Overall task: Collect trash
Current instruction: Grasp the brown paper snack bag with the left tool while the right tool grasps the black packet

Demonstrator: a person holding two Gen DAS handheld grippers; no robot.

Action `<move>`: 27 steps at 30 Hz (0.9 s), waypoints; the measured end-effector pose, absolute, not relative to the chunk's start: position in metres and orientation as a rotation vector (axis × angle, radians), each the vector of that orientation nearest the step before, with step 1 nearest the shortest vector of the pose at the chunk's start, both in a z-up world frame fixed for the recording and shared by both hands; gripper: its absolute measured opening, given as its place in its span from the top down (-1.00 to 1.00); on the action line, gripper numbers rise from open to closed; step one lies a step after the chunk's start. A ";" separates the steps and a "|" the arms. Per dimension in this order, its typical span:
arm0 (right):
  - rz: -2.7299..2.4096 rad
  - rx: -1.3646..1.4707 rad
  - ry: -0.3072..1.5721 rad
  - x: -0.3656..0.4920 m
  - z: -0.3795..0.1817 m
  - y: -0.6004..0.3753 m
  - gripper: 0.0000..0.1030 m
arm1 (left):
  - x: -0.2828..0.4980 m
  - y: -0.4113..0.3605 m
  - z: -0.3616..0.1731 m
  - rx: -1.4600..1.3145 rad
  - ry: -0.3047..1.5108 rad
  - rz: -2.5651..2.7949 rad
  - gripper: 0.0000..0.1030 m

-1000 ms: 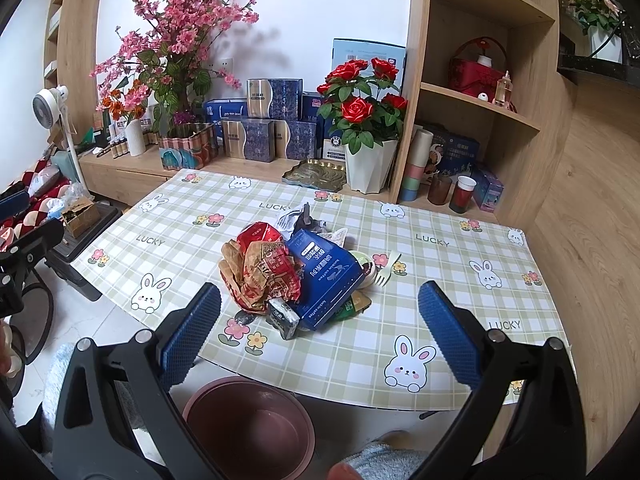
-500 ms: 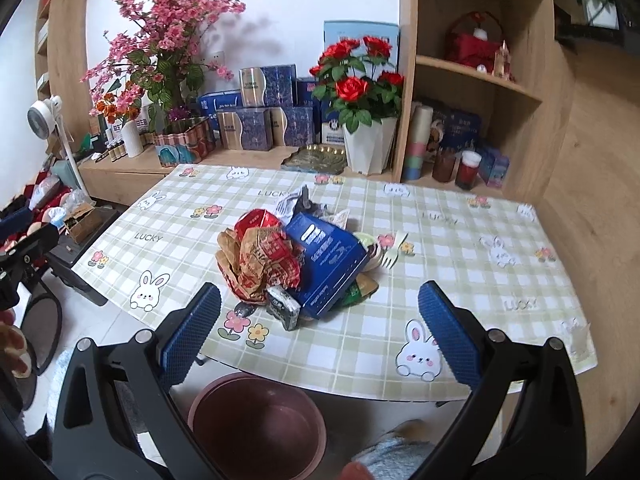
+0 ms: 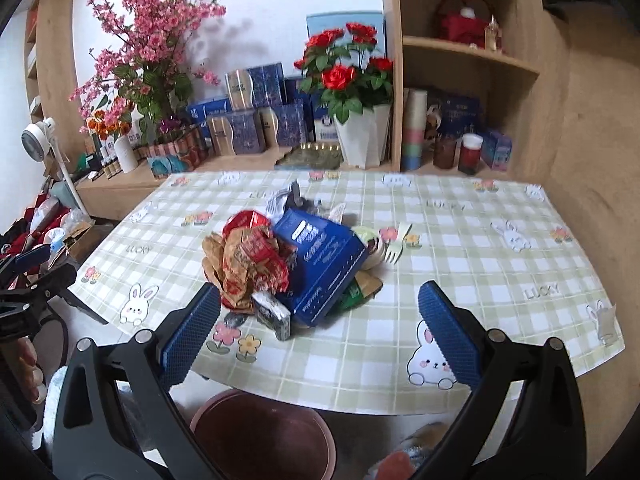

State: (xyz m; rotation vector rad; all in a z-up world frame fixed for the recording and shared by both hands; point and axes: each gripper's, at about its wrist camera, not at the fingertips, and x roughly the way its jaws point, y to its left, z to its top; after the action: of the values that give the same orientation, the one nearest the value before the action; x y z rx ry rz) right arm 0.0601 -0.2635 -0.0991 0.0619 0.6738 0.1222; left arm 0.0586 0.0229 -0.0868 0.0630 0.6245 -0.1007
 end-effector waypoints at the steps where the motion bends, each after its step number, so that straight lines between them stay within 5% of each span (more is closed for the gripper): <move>1: 0.113 0.058 0.678 0.062 -0.101 -0.264 -0.89 | 0.062 0.023 -0.089 0.054 0.634 -0.112 -0.91; 15: 0.054 0.079 0.739 0.082 -0.134 -0.280 -0.89 | 0.100 -0.022 -0.122 0.140 0.664 -0.282 -0.88; 27: 0.045 0.127 0.792 0.104 -0.157 -0.300 -0.89 | 0.183 -0.069 -0.177 0.129 0.821 -0.414 -0.48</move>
State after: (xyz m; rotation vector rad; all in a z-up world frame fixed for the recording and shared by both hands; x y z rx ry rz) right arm 0.1038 -0.3002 -0.1571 0.1266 0.7924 0.0455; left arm 0.1832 -0.0687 -0.1765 0.1293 0.8210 -0.4143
